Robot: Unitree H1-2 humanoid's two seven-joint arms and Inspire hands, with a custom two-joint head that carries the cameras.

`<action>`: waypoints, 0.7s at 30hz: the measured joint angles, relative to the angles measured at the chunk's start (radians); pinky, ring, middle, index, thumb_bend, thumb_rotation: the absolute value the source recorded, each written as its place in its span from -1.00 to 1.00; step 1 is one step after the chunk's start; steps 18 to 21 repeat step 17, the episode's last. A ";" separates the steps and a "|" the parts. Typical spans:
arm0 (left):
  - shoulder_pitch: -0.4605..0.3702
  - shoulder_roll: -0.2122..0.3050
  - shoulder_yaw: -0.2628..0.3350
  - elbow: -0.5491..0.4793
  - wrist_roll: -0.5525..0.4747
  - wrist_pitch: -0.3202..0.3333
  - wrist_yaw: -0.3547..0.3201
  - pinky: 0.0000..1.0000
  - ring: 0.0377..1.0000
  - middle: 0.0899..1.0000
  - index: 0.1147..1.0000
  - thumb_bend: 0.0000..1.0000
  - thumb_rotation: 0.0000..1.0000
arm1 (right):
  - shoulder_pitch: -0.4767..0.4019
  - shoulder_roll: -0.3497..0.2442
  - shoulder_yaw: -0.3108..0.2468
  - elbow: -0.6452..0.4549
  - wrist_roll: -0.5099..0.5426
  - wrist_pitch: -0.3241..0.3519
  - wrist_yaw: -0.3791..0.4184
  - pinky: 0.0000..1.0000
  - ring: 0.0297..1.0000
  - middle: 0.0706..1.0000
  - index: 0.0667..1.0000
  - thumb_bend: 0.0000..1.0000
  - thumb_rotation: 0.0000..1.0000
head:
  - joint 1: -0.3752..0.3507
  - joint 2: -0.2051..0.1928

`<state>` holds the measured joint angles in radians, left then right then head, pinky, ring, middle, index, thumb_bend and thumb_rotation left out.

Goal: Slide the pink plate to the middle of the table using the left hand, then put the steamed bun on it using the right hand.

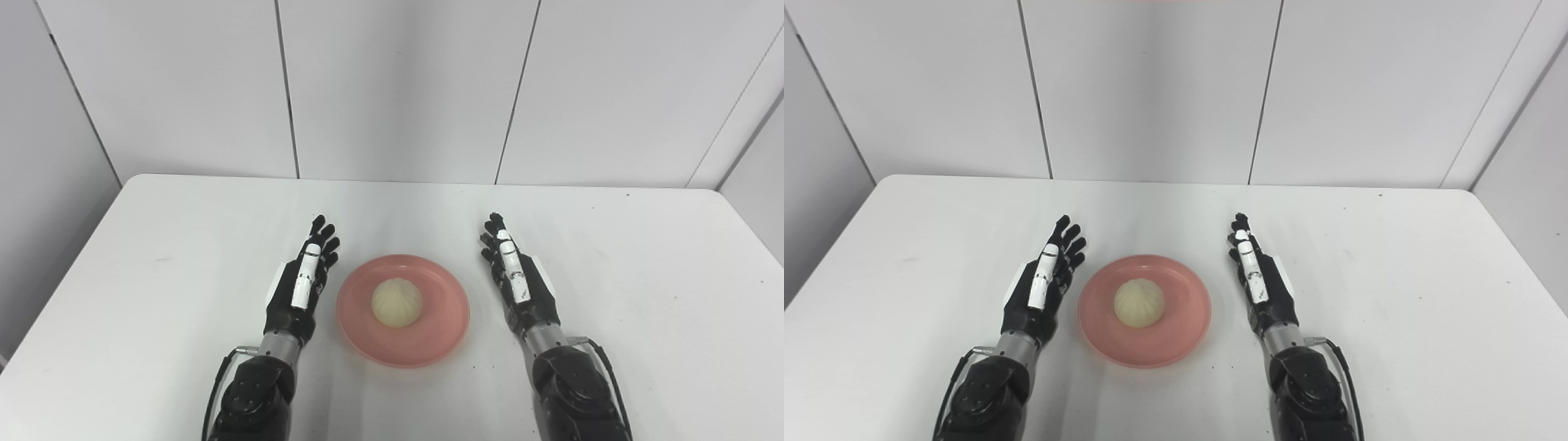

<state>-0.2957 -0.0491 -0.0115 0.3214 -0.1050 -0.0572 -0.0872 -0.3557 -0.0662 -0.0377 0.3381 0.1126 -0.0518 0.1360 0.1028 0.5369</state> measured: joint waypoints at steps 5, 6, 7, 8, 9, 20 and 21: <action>0.000 0.000 0.000 -0.001 0.000 0.001 0.000 0.96 0.94 0.97 0.99 -0.24 1.00 | -0.001 0.002 -0.006 0.000 0.013 0.001 0.003 1.00 1.00 1.00 1.00 -0.32 1.00 | 0.000 0.005; 0.000 0.000 0.000 -0.001 0.000 0.001 0.000 0.96 0.94 0.98 0.99 -0.24 1.00 | -0.001 0.002 -0.006 0.000 0.014 0.001 0.002 1.00 1.00 1.00 1.00 -0.31 1.00 | 0.000 0.005; 0.000 0.000 0.000 -0.001 0.000 0.001 0.000 0.96 0.94 0.98 0.99 -0.24 1.00 | -0.001 0.002 -0.006 0.000 0.014 0.001 0.002 1.00 1.00 1.00 1.00 -0.30 1.00 | 0.000 0.005; 0.000 0.000 0.000 -0.001 0.000 0.001 0.000 0.97 0.94 0.98 1.00 -0.24 1.00 | -0.001 0.002 -0.006 0.000 0.016 0.002 0.002 1.00 1.00 1.00 1.00 -0.28 1.00 | 0.000 0.005; 0.000 0.000 0.000 -0.001 0.000 0.001 0.000 0.97 0.94 0.98 1.00 -0.25 1.00 | -0.001 0.002 -0.006 0.000 0.019 0.002 0.002 1.00 1.00 1.00 1.00 -0.27 1.00 | 0.000 0.005; 0.000 0.000 0.000 -0.001 0.000 0.001 -0.001 0.97 0.94 0.99 1.00 -0.23 1.00 | -0.001 0.002 -0.007 0.000 0.026 0.005 0.002 1.00 0.97 1.00 1.00 -0.16 1.00 | 0.000 0.005; 0.000 0.000 0.000 -0.001 0.000 0.001 -0.001 0.97 0.94 0.99 1.00 -0.23 1.00 | -0.001 0.002 -0.007 0.000 0.026 0.005 0.002 1.00 0.97 1.00 1.00 -0.16 1.00 | 0.000 0.005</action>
